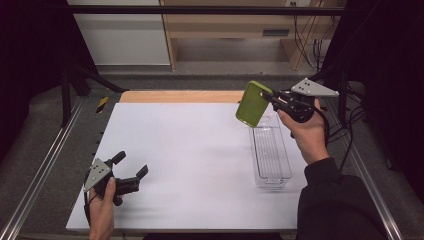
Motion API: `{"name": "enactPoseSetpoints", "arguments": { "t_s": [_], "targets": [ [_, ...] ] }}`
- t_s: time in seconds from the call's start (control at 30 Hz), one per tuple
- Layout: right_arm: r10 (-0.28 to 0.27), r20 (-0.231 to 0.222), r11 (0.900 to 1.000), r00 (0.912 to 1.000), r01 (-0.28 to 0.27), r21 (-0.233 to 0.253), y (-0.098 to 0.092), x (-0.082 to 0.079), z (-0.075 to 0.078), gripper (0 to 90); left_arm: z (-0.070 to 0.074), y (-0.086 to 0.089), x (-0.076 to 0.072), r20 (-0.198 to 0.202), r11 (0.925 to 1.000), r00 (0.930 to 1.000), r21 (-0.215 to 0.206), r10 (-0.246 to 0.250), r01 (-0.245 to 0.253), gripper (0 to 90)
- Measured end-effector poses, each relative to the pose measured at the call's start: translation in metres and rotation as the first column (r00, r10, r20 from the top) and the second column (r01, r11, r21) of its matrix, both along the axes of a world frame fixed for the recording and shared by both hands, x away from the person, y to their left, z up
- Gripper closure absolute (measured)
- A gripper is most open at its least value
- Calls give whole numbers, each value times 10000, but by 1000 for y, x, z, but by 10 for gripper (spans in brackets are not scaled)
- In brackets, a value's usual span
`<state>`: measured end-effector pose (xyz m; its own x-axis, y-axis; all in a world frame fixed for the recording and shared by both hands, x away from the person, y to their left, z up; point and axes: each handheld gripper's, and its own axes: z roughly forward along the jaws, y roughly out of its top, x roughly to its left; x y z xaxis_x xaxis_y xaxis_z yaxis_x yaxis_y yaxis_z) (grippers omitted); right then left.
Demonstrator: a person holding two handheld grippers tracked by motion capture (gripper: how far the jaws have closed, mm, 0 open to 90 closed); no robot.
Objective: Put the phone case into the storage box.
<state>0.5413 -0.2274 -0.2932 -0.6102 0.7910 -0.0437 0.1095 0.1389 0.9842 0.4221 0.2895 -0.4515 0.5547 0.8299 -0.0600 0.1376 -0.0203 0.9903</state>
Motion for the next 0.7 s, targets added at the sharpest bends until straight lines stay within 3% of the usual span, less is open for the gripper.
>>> {"name": "enactPoseSetpoints", "arguments": {
  "t_s": [0.27,0.7],
  "targets": [
    [-74,-137,9999,9999,73,-118,-9,12,-9,768,-1,-3,2,-30,9999,10000,-128,-88,88,11],
    [-585,-214,9976,9981,592,356,-36,16,-9,768,-1,2,2,-33,9994,10000,-345,-31,30,13]
  ]
}}
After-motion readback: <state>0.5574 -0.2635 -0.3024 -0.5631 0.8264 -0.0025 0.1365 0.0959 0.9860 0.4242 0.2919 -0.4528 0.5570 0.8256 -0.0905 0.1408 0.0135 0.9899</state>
